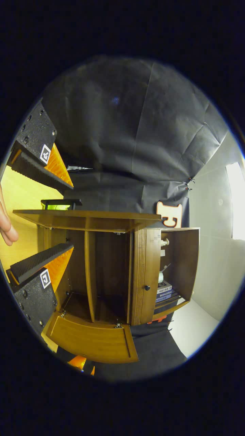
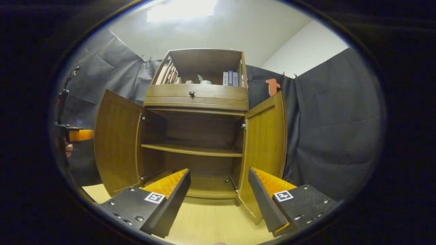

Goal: Open the right door of the double-door shoe cabinet with the right hand, and open the left door with the left hand.

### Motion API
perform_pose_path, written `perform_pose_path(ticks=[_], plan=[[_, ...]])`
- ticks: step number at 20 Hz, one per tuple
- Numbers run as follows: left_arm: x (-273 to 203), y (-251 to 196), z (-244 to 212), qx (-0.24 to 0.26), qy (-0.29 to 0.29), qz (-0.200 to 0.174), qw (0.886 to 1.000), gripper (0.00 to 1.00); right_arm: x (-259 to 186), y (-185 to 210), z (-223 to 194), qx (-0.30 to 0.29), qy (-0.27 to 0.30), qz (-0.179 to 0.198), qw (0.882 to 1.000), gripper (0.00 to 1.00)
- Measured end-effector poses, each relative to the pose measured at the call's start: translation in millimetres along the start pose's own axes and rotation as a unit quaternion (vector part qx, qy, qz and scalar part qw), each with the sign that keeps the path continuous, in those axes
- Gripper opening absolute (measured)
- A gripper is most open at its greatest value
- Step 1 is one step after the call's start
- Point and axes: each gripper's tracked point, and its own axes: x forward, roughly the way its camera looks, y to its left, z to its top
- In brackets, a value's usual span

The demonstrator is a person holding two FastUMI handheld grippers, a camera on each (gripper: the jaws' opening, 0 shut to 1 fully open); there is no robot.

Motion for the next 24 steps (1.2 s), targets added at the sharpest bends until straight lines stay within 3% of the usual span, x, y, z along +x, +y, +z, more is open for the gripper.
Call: perform_pose_path(ticks=[5,10,14,16,21,23,24], plan=[[-4,-46,16,0.009,-0.014,-0.024,1.0,0.92,-1,2,3,-0.014,-0.004,0.008,1.0,1.0],[-2,-89,15,0.017,-0.018,-0.05,0.998,0.96,3,-3,-2,-0.005,0.003,-0.002,1.0,1.0],[5,-120,-1,0.012,-0.002,-0.058,0.998,0.92,9,-17,5,0.0,-0.007,-0.021,1.0,1.0],[10,-129,-10,0.012,0.006,-0.054,0.998,0.96,12,-14,6,0.008,-0.012,-0.016,1.0,1.0],[20,-158,-37,-0.004,0.048,-0.077,0.996,0.93,11,-6,-8,0.022,0.002,0.003,1.0,1.0],[26,-160,-40,-0.002,0.05,-0.076,0.996,0.96,8,0,-10,0.023,-0.002,0.011,1.0,1.0],[28,-161,-38,0.004,0.045,-0.073,0.996,0.92,8,4,-11,0.026,-0.003,0.016,1.0,0.98]])
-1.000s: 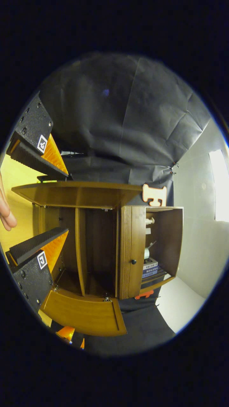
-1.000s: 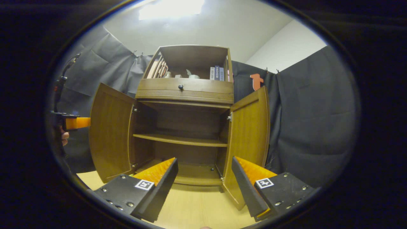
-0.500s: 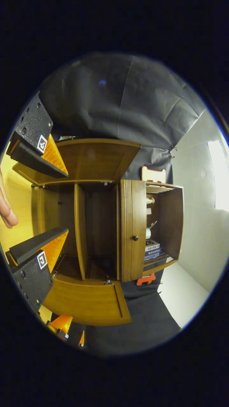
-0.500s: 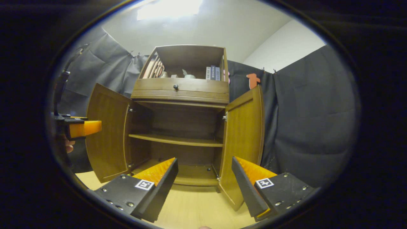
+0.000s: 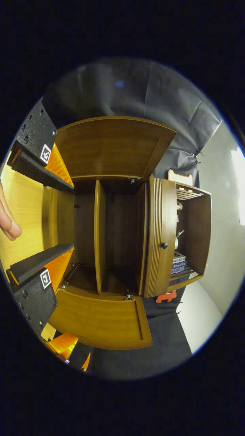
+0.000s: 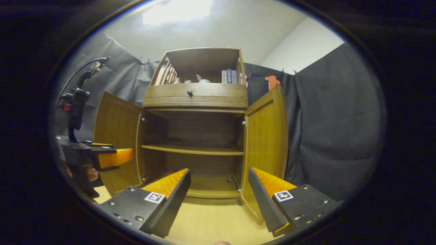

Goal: Open the right door of the double-door shoe cabinet with the right hand, and open the left door with the left hand.

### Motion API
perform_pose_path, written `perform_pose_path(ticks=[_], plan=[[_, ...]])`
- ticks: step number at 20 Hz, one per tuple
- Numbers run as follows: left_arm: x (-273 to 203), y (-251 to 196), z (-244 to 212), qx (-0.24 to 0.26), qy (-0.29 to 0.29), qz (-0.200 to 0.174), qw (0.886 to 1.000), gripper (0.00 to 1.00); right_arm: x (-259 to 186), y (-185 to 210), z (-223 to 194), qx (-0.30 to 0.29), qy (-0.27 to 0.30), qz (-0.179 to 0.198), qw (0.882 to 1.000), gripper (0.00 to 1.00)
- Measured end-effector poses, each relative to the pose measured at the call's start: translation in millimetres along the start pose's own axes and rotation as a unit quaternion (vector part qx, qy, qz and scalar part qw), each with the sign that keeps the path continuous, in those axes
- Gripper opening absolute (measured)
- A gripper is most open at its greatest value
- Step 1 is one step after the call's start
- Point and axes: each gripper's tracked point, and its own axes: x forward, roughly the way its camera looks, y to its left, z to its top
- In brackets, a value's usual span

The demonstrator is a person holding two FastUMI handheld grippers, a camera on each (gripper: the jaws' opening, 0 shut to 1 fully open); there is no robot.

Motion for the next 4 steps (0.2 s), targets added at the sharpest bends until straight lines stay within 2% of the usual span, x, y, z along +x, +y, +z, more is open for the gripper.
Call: perform_pose_path(ticks=[1,2,4], plan=[[1,-2,-1,0.007,-0.004,0.002,1.0,0.92,0,2,-1,0.003,-0.001,0.001,1.0,1.0],[1,-5,-3,0.012,-0.004,0.001,1.0,0.96,0,1,1,0.006,-0.005,-0.006,1.0,1.0],[-5,-16,-6,0.012,-0.011,-0.013,1.0,0.96,-1,-4,5,0.01,-0.01,-0.024,1.0,0.98]])
